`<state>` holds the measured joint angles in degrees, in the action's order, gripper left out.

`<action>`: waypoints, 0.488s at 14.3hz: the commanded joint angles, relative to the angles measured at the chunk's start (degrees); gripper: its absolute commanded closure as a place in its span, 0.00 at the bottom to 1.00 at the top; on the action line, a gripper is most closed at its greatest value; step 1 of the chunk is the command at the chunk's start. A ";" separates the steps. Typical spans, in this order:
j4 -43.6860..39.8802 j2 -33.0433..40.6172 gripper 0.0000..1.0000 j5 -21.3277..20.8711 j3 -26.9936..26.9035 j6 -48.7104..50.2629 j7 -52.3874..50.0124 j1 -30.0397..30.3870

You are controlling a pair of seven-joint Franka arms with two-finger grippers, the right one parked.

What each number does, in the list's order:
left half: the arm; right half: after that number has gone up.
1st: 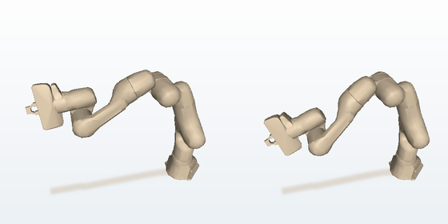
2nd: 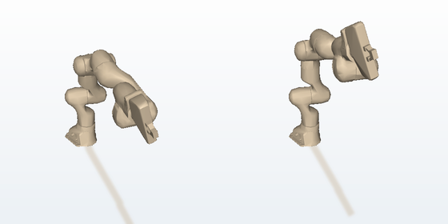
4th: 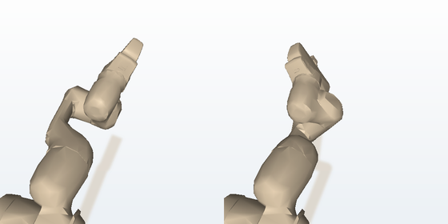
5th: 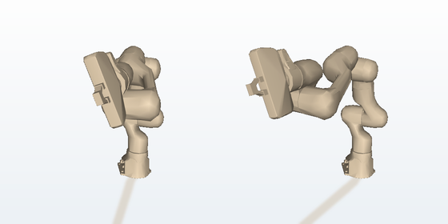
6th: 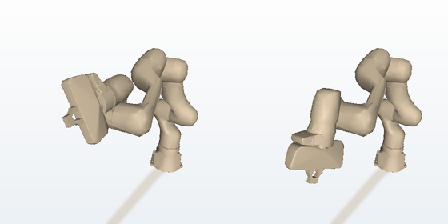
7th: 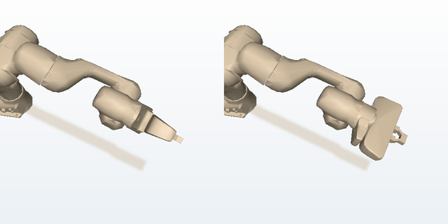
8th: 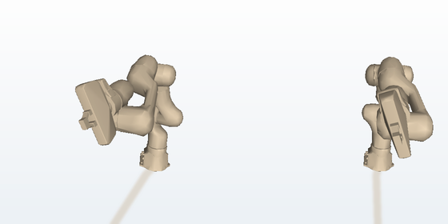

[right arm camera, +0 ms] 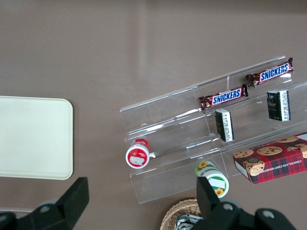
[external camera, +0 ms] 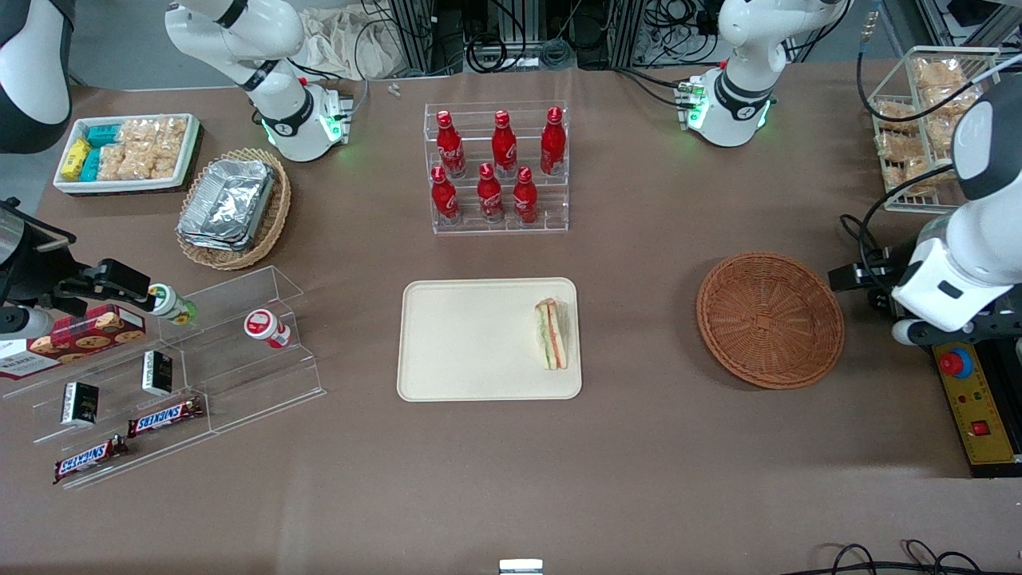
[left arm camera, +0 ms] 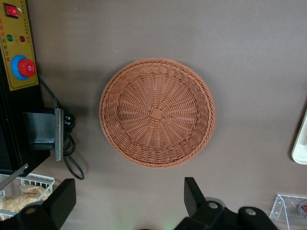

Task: Place sandwich from basket to tray

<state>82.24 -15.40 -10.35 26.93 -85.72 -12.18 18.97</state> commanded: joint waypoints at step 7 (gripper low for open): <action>1.34 1.07 0.00 0.33 -2.39 -3.49 0.58 -0.40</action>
<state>82.38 -15.40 -10.31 26.58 -88.22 -12.13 20.33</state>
